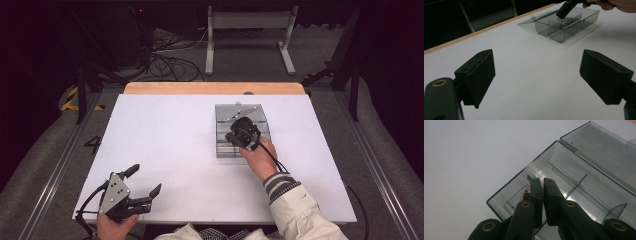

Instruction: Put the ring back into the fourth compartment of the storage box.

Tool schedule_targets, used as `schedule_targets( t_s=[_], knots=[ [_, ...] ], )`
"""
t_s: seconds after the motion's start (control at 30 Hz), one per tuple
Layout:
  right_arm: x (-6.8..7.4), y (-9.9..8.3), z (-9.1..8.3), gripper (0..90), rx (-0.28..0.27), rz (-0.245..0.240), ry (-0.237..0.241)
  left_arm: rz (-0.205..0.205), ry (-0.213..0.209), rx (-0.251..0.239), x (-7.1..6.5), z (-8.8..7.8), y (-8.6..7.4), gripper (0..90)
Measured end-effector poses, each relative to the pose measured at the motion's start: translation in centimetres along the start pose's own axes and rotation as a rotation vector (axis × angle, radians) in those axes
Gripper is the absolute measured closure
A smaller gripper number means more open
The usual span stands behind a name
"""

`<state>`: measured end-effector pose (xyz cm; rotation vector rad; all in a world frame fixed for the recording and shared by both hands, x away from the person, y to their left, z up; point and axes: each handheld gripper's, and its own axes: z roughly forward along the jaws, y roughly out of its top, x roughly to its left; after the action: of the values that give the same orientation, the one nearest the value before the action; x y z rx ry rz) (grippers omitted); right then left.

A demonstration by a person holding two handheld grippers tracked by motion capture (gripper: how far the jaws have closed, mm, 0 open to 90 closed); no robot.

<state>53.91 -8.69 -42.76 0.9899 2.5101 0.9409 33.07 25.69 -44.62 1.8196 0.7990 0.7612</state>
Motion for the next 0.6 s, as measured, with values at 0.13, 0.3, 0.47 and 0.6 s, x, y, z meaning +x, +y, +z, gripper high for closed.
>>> schedule_targets(
  t_s=[0.13,0.3,0.47,0.6],
  knots=[
    [0.0,0.0,0.5,86.5,0.018,-0.006,0.001,-0.003,-0.002,0.001,0.0,0.0,0.0,13.7],
    [0.1,-0.1,1.2,86.5,0.049,-0.006,0.008,0.000,-0.001,0.000,0.0,0.0,0.0,13.7],
    [0.2,-0.2,1.6,86.5,0.074,-0.013,0.012,0.001,-0.001,0.000,0.0,0.0,0.0,13.7],
    [0.2,-0.2,1.9,86.5,0.090,-0.012,0.011,0.001,-0.001,0.001,0.0,0.0,0.0,13.7]
  ],
)
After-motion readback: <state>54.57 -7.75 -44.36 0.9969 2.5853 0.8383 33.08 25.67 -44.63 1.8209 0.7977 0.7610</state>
